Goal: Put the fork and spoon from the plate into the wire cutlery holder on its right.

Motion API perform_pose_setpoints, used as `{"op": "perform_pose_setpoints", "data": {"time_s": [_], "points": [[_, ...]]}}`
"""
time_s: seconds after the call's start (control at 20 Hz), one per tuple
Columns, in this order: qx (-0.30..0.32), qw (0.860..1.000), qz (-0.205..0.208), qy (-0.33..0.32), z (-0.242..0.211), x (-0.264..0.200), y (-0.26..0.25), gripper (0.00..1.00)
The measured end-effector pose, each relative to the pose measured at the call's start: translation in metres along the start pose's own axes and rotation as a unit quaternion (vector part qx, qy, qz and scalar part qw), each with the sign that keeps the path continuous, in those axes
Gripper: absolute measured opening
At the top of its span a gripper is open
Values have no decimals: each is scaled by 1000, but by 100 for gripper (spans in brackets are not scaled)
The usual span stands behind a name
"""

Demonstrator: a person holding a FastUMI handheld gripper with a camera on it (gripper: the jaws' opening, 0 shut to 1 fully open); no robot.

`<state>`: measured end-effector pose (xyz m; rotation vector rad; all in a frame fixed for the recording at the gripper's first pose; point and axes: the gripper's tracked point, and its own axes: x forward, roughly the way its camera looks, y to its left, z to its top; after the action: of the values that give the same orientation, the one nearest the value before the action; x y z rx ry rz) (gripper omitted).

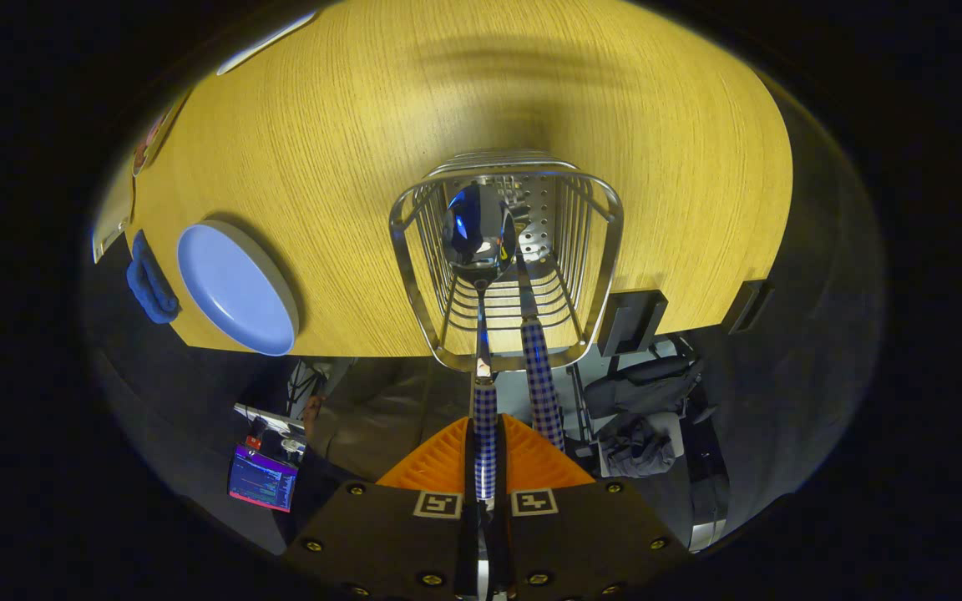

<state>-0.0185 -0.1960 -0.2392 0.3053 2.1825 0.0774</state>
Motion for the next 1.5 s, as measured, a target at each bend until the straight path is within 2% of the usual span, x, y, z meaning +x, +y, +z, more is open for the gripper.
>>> {"op": "perform_pose_setpoints", "data": {"time_s": [0.25, 0.7, 0.9, 1.15, 1.2, 1.25, 1.5], "points": [[-22, 999, -19, 25, 2, -1, -6, 9], [-38, 998, -46, -3, 20, -18, -12, 12], [-44, 998, -43, -13, 19, -23, -10, 13], [-59, 996, -59, -41, 10, -34, -18, 13], [-65, 995, -63, -53, 11, -37, -20, 15], [-63, 994, -63, -59, 10, -40, -19, 37], [-64, 994, -45, -83, -7, -50, -13, 39]]}}
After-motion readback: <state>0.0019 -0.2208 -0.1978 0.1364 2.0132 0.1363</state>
